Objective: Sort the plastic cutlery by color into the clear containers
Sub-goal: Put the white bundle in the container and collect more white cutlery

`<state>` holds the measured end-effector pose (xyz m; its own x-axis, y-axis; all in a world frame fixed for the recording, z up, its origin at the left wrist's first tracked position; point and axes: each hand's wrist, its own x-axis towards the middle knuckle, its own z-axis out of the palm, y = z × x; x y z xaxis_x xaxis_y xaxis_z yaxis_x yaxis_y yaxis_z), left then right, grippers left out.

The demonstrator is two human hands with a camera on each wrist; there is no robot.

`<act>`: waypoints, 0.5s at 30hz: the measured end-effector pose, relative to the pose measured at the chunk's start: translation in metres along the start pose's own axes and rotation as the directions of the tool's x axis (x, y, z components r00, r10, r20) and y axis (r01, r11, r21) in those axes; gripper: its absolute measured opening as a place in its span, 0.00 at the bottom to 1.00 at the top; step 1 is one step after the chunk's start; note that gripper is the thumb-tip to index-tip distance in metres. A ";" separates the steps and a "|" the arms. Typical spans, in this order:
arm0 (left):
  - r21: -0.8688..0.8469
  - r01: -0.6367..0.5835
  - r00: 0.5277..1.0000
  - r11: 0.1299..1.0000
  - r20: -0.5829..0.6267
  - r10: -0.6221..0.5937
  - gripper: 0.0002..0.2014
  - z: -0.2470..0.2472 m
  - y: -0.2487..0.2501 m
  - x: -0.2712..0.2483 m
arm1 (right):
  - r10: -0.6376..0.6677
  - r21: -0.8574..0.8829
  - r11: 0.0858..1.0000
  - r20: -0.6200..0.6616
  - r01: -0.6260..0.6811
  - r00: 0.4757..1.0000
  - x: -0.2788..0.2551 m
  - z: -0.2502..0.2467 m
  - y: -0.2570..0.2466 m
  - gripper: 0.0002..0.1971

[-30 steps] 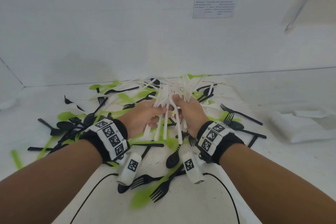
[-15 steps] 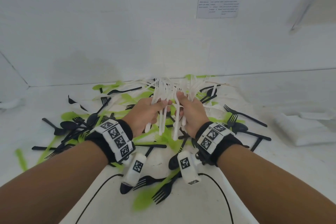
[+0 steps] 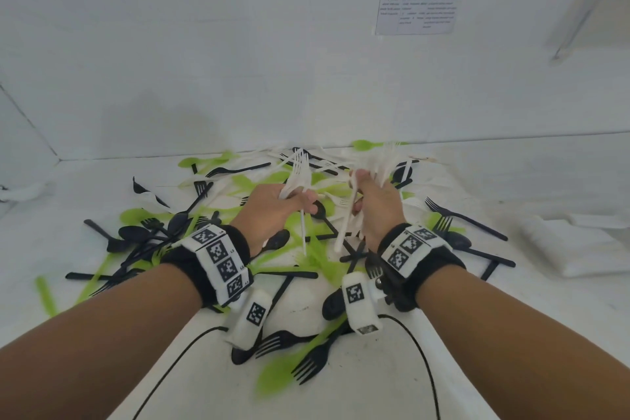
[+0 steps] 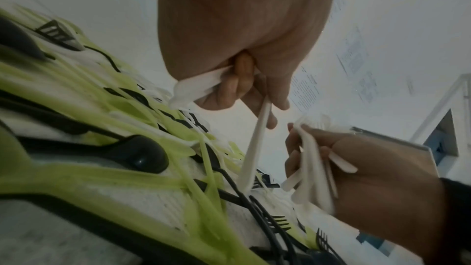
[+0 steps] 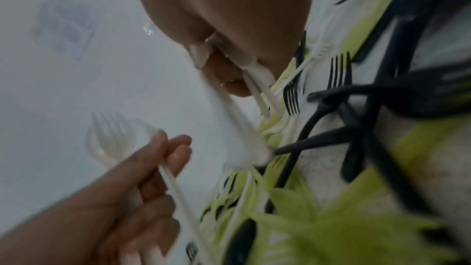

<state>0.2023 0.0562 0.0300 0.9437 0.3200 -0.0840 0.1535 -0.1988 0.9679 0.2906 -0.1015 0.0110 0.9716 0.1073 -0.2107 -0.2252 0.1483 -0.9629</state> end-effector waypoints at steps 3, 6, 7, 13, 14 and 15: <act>0.092 -0.039 0.999 0.995 -0.007 0.040 0.16 -0.004 0.001 0.002 | 0.007 0.032 0.999 0.189 -0.013 0.982 -0.007 0.001 0.000 0.15; 0.129 -0.074 0.997 0.989 -0.007 0.075 0.14 -0.001 0.002 0.005 | 0.013 0.052 0.998 0.305 -0.030 0.952 -0.018 0.011 0.003 0.13; 0.147 -0.093 0.996 0.985 0.013 0.092 0.14 0.000 0.002 0.006 | 0.002 0.056 0.998 0.314 -0.020 0.949 -0.019 0.013 0.005 0.12; 0.228 -0.164 0.985 0.960 0.084 0.148 0.10 0.007 0.004 0.005 | -0.087 0.002 0.996 0.323 0.091 0.942 -0.023 0.013 0.001 0.14; 0.231 -0.165 0.984 0.959 0.102 0.145 0.05 0.007 0.005 0.004 | -0.091 0.011 0.996 0.290 0.092 0.953 -0.022 0.013 -0.001 0.13; 0.245 -0.153 0.985 0.957 0.110 0.129 0.06 0.007 0.006 0.003 | -0.090 0.024 0.996 0.238 0.087 0.967 -0.019 0.011 -0.002 0.12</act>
<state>0.2078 0.0500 0.0336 0.9821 0.1876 0.0160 0.0746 -0.4659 0.8817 0.2720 -0.0928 0.0188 0.9428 0.3245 -0.0767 -0.1413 0.1803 -0.9734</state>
